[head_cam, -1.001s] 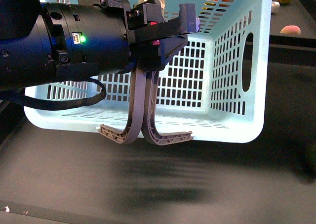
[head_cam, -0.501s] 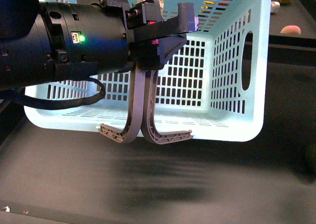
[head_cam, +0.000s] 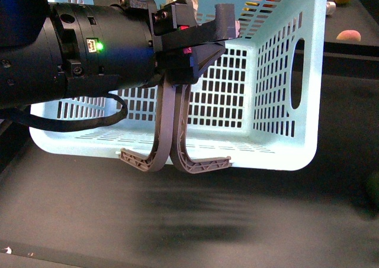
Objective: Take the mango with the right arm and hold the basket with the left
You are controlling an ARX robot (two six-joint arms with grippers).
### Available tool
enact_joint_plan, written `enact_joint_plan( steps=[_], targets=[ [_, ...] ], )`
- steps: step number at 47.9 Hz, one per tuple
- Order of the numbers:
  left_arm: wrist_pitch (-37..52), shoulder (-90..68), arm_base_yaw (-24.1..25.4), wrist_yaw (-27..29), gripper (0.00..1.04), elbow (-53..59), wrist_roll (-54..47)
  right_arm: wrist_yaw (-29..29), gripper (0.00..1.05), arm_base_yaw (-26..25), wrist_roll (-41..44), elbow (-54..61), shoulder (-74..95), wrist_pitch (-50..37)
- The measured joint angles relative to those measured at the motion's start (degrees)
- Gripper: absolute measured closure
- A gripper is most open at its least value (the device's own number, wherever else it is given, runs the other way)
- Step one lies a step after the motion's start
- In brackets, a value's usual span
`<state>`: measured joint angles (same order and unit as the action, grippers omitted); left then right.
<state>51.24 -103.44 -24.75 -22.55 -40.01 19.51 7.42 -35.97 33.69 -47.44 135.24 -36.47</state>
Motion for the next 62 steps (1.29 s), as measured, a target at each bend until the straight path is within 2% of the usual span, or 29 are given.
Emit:
enact_joint_plan(
  steps=[40,62],
  targets=[
    [-0.02,0.0,0.0,0.0,0.97,0.0,0.02,-1.07,0.08,-0.92,13.16,-9.42,9.92,5.09],
    [-0.02,0.0,0.0,0.02,0.97,0.0,0.02,-3.63,0.08,-2.43,15.41,-14.21,13.64,5.35]
  ],
)
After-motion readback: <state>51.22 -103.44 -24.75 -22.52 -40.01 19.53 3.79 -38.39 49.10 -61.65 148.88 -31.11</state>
